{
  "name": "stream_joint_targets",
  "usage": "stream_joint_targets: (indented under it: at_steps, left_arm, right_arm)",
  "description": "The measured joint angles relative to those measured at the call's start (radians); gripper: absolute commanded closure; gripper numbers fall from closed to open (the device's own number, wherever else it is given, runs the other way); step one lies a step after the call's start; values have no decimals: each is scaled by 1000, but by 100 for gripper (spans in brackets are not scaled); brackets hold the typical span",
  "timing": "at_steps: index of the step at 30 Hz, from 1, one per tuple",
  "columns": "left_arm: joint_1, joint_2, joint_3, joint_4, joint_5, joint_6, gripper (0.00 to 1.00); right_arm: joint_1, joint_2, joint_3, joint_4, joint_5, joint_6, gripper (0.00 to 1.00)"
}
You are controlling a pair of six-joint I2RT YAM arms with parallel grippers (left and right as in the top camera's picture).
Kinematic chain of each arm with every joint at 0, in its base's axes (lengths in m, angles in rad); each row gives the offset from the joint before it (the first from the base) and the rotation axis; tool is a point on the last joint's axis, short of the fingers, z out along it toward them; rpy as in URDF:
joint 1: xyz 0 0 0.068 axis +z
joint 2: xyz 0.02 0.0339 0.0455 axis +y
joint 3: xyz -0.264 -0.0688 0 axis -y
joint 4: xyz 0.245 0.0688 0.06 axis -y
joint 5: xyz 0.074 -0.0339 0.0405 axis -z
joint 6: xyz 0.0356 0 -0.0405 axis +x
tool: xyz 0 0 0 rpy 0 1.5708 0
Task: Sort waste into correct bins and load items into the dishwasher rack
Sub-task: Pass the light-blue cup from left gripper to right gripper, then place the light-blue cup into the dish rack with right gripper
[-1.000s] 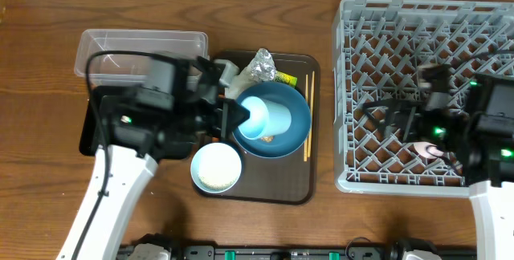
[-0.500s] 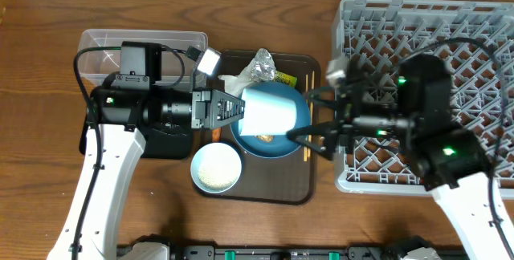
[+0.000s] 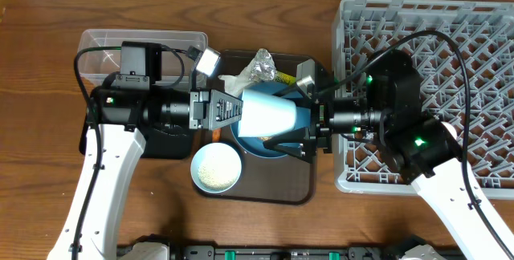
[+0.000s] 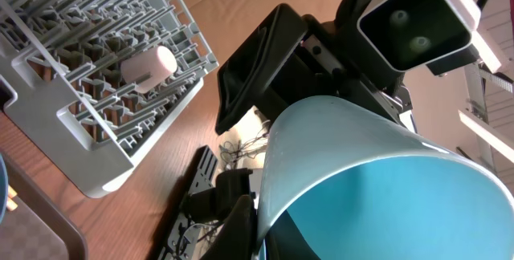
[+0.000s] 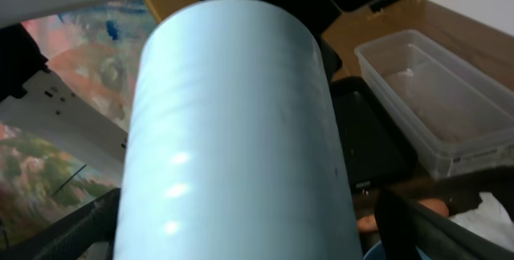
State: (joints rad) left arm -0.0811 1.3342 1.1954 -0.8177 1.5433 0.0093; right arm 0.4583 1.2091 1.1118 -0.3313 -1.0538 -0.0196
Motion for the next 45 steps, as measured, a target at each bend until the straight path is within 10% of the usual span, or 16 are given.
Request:
stream_joint_targets:
  at_steps: [10, 15, 31, 45]
  left_arm:
    - [0, 0, 0, 0, -1, 12, 92]
    - [0, 0, 0, 5, -6, 17, 1]
    - [52, 0, 0, 6, -36, 18, 2]
    - [52, 0, 0, 6, -95, 18, 2]
  right_arm:
    - [3, 0, 0, 42, -10, -2, 36]
    - [-5, -2, 0, 21, -11, 0, 38]
    - [-731, -179, 1, -558, 526, 89, 44]
    - [-1072, 9, 1, -642, 1027, 385, 43]
